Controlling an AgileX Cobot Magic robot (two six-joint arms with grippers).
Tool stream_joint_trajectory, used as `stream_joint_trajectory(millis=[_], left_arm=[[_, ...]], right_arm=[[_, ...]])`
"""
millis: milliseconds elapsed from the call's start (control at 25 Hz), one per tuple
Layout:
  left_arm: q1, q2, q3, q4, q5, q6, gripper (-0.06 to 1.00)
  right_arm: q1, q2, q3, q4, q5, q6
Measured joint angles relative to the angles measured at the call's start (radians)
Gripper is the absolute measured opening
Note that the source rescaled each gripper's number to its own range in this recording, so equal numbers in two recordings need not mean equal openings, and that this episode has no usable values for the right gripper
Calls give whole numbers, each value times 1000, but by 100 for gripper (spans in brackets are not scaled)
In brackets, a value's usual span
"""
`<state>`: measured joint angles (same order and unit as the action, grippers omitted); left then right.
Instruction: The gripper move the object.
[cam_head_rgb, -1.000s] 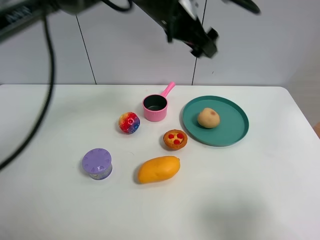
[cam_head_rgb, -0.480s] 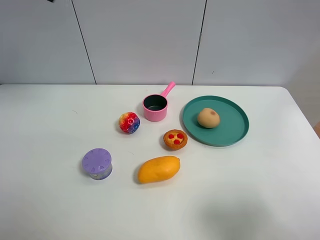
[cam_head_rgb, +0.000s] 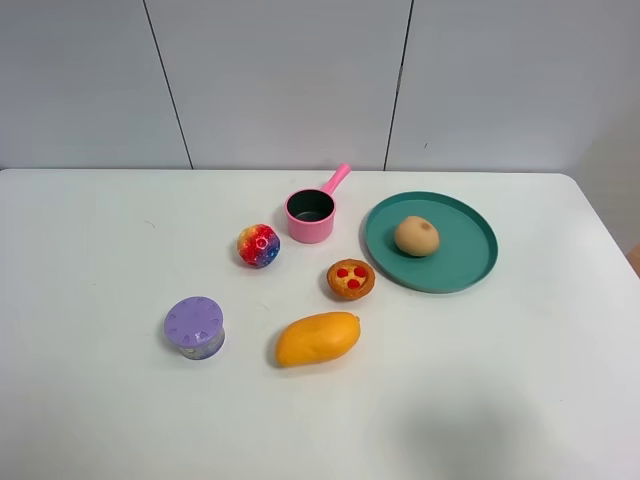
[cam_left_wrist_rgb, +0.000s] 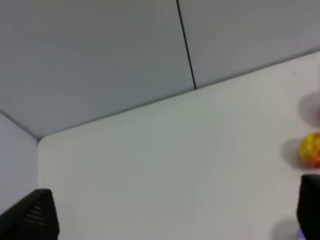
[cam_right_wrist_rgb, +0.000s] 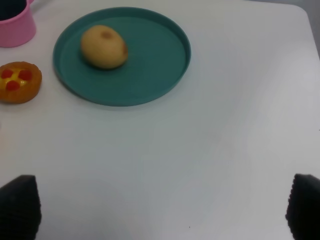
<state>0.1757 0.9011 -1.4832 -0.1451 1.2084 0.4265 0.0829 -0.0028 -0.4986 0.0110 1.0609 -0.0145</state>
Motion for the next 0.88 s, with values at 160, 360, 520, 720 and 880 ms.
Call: stream_joint_trajectory(millis=[160, 360, 520, 720, 880], left_arm=[[1, -283, 195, 51, 0, 27, 100], [1, -538, 398, 95, -27, 10, 100], [1, -669, 556, 96, -33, -124, 100], [1, -848, 753, 96, -104, -302, 100], [1, -906, 860, 93, -169, -366, 100]], right_arm=[[0, 0, 0, 0, 0, 0], [0, 0, 0, 0, 0, 0], [0, 0, 0, 0, 0, 0], [0, 0, 0, 0, 0, 0], [0, 0, 0, 0, 0, 0]])
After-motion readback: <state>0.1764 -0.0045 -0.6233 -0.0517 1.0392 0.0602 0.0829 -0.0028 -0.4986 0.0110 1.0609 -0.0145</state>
